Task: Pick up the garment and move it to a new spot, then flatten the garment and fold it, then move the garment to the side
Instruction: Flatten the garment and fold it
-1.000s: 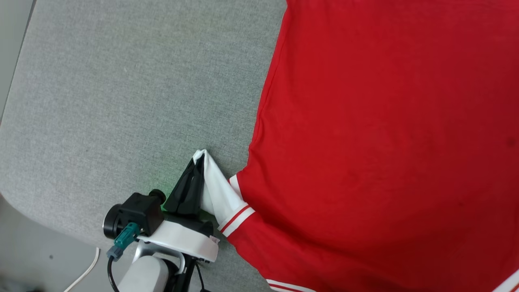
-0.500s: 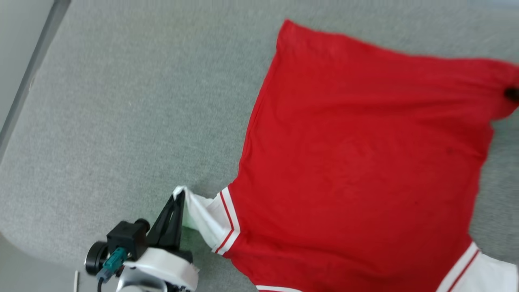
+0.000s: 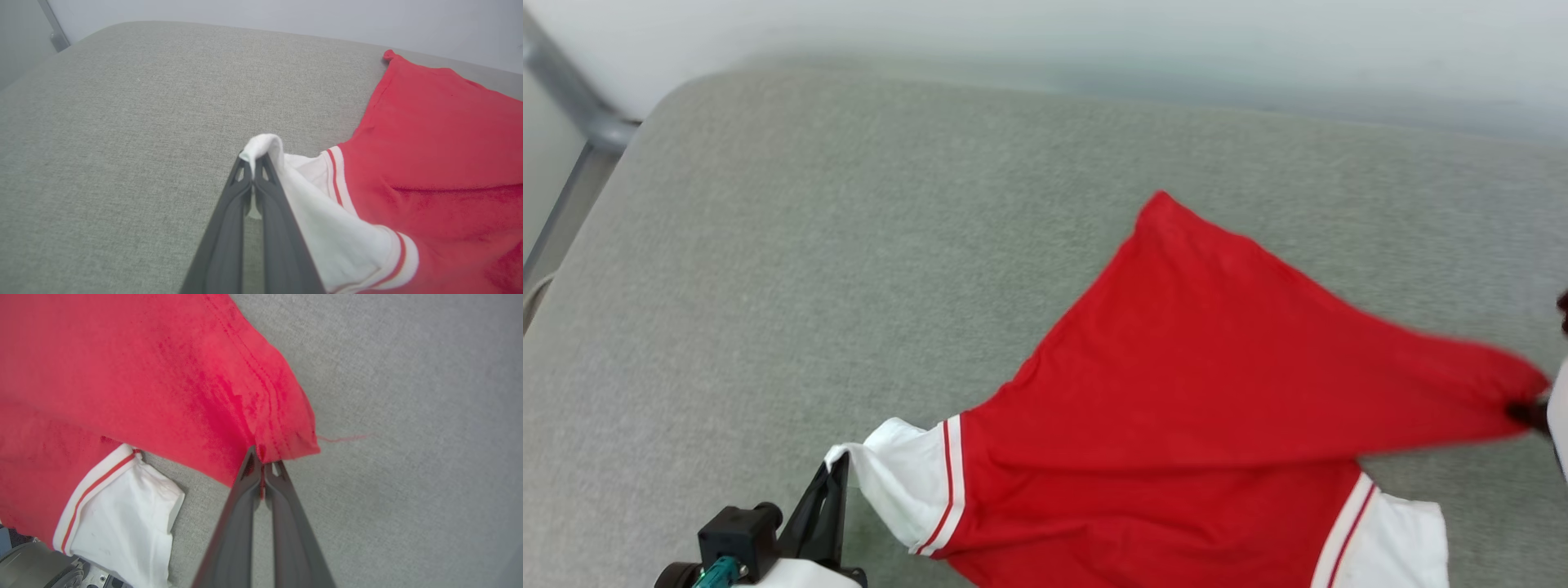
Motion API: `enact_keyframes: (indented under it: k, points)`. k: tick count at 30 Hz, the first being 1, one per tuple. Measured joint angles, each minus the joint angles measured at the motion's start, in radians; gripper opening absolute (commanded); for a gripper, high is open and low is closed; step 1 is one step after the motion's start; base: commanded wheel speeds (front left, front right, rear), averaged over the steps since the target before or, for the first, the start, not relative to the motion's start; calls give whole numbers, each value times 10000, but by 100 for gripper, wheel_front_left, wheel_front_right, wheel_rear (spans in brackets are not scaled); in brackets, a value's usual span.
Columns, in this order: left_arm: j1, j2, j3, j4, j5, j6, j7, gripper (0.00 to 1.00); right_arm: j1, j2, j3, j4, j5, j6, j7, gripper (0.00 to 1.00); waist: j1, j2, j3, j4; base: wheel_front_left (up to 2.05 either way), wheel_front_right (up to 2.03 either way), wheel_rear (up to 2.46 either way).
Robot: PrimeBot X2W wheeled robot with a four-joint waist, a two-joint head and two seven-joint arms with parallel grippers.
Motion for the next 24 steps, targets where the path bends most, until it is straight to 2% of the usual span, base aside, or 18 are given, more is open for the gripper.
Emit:
enact_keyframes:
  k: [7,14,23,24]
  points:
    - [337,128,127,-69,-123,44,29,0,2112,33,-596,-178,96,0,-290,0,0,0,-468,-540,0,0,0]
    - [549,217,276,-8,-276,86,-50,0,3738,453,-571,-61,-198,0,-219,0,0,0,-596,-941,0,0,0]
    - [524,263,257,215,-345,-2,-127,0,4592,1099,-769,215,-360,-2,-819,0,0,0,-621,-1013,0,0,0]
    - [524,272,263,244,-351,-2,-138,0,4589,1154,-848,244,-408,-2,-920,28,1,0,-636,-1030,0,0,0]
